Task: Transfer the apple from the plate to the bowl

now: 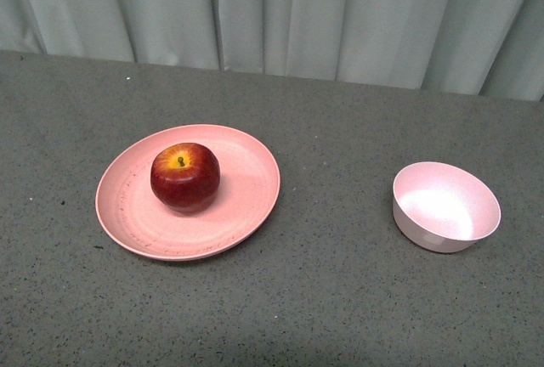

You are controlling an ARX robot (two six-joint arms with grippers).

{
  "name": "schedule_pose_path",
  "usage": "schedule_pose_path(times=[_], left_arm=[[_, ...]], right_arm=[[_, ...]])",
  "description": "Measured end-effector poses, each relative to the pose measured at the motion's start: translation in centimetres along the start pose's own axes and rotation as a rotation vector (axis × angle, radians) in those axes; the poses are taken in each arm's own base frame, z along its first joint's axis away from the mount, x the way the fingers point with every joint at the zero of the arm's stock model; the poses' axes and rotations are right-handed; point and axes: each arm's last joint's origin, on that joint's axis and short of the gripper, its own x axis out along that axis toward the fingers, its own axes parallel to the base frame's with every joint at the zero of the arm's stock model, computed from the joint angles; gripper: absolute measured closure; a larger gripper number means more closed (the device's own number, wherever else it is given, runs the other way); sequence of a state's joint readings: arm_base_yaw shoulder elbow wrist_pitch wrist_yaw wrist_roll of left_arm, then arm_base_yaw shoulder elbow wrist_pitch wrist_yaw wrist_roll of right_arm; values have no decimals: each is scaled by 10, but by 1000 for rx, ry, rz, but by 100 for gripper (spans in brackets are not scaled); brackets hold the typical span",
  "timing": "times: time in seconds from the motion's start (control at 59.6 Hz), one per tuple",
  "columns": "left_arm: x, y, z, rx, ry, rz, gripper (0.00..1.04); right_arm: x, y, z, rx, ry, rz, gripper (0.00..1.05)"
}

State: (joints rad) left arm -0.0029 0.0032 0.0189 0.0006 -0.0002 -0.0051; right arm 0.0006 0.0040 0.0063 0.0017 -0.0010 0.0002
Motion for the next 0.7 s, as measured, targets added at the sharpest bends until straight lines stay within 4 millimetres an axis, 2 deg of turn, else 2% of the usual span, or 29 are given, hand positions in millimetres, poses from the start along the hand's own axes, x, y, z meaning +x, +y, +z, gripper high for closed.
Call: schedule_pose_path(times=[0.704], left_arm=[[0,0,0,0,0,0,7]], right_arm=[[0,0,0,0,0,0,9]])
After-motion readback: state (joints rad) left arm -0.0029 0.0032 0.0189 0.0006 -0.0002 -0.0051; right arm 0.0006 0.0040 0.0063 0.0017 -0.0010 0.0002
